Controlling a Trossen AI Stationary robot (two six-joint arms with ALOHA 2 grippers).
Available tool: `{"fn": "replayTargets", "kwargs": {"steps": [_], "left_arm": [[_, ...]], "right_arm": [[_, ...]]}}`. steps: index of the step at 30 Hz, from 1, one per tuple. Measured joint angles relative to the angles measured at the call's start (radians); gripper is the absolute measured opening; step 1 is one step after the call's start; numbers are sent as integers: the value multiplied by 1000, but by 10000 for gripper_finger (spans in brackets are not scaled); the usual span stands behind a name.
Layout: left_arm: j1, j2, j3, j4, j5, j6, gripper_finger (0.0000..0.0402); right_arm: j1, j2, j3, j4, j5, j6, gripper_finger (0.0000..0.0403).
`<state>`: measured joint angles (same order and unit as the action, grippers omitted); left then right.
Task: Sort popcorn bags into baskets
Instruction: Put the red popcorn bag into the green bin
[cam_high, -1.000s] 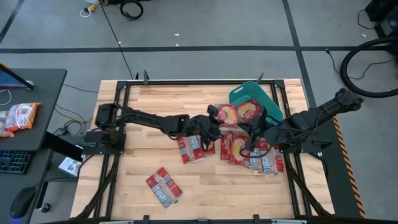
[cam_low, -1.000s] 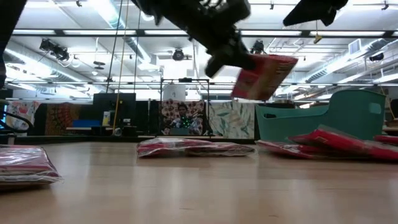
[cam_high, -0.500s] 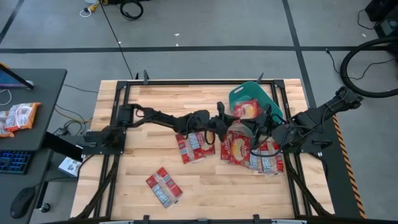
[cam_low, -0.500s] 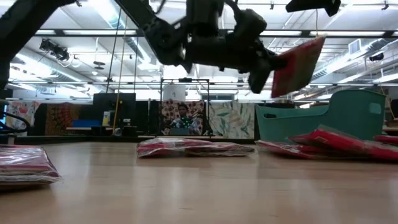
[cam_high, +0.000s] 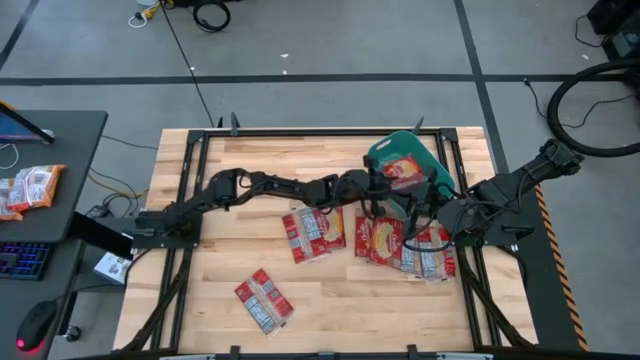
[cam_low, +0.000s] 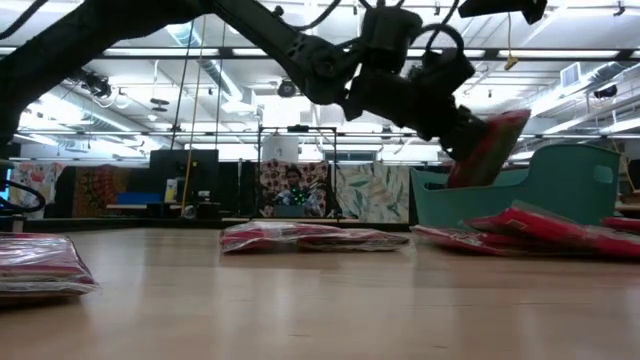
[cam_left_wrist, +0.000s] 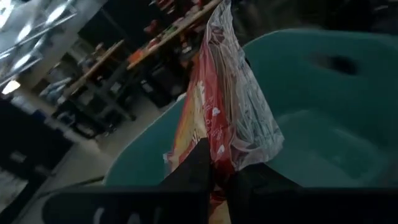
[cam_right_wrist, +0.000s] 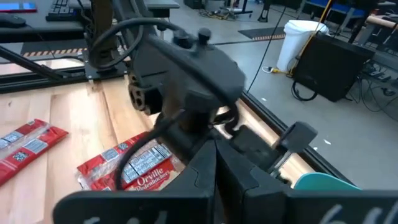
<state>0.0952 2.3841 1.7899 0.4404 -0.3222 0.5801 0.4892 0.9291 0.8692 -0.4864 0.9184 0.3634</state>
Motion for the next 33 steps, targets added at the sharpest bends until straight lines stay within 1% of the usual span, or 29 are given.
{"fn": "replayTargets", "kwargs": {"steps": [3, 5, 7, 9, 14, 16, 18, 20, 23, 25, 28, 33], "left_arm": [[5, 5, 3, -36, -26, -37, 29], [10, 5, 3, -68, -28, -76, 39], [13, 5, 3, -81, -24, -116, 59], [13, 5, 3, -81, -4, -159, 89], [13, -2, 3, -74, 126, -231, 172], [13, -16, 3, -74, 202, -254, 196], [13, -40, 3, -86, 274, -284, 210], [13, -71, 3, -120, 336, -287, 214], [8, -105, 5, -205, 389, -277, 212], [1, -129, 3, -293, 400, -273, 205], [-14, -158, 3, -418, 405, -216, 194], [-56, -161, 3, -598, 394, -123, 178]], "right_arm": [[0, 0, 0, 0, -2, 0, 12], [0, 0, 0, 0, -2, 0, 12], [0, 0, 0, 0, -2, 0, 12], [0, 0, 0, 1, -3, 0, 12], [0, 0, 0, 3, -3, 0, 12], [0, 0, 0, 3, -3, 0, 12], [0, 0, 0, 2, -3, 0, 12], [0, 0, 0, 0, -4, -1, 12], [0, 0, 0, -1, -13, -9, 12], [1, 0, 0, -1, -24, -21, 12], [1, 0, 0, -1, -24, -30, 12], [1, 0, 0, 6, -22, -53, 12]]}}
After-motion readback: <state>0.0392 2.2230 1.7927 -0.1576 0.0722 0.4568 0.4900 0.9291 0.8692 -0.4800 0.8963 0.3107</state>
